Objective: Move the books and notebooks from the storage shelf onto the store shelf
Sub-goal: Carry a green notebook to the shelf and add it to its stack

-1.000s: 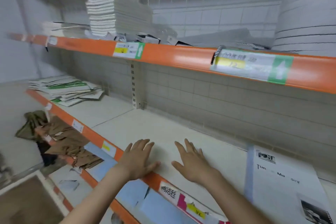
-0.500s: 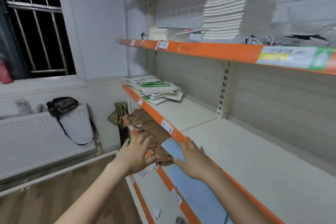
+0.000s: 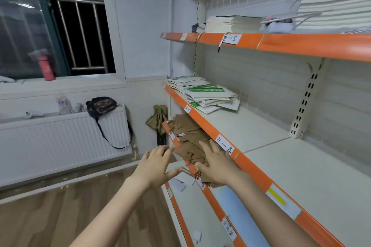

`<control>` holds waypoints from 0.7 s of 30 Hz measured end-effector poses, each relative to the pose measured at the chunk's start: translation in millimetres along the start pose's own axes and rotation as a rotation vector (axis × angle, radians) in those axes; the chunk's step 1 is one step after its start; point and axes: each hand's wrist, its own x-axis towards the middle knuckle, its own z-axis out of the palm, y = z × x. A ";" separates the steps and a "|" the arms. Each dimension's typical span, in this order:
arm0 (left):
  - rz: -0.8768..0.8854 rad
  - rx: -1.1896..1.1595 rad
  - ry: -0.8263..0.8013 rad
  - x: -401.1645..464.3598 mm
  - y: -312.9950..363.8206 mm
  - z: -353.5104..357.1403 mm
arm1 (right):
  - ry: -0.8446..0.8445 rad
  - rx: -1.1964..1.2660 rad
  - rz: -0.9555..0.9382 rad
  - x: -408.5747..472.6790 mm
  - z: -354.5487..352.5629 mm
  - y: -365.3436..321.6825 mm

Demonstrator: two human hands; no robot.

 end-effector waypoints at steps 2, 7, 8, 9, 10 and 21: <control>-0.010 -0.006 -0.013 15.1 -12.8 1.4 | 0.012 0.009 -0.015 22.1 0.1 -0.4; -0.026 -0.007 0.003 74.7 -43.7 6.0 | 0.027 -0.019 -0.039 91.5 -6.4 6.6; -0.026 -0.009 0.007 90.1 -49.1 5.8 | 0.033 -0.028 -0.042 107.1 -10.8 8.5; -0.024 -0.011 0.012 105.9 -53.9 4.5 | 0.044 -0.035 -0.043 122.7 -16.4 10.3; -0.018 -0.010 0.018 122.4 -58.1 2.1 | 0.056 -0.040 -0.044 138.5 -22.3 12.5; 0.049 -0.033 0.043 278.2 -82.7 -8.9 | 0.133 -0.086 0.018 281.1 -67.0 61.0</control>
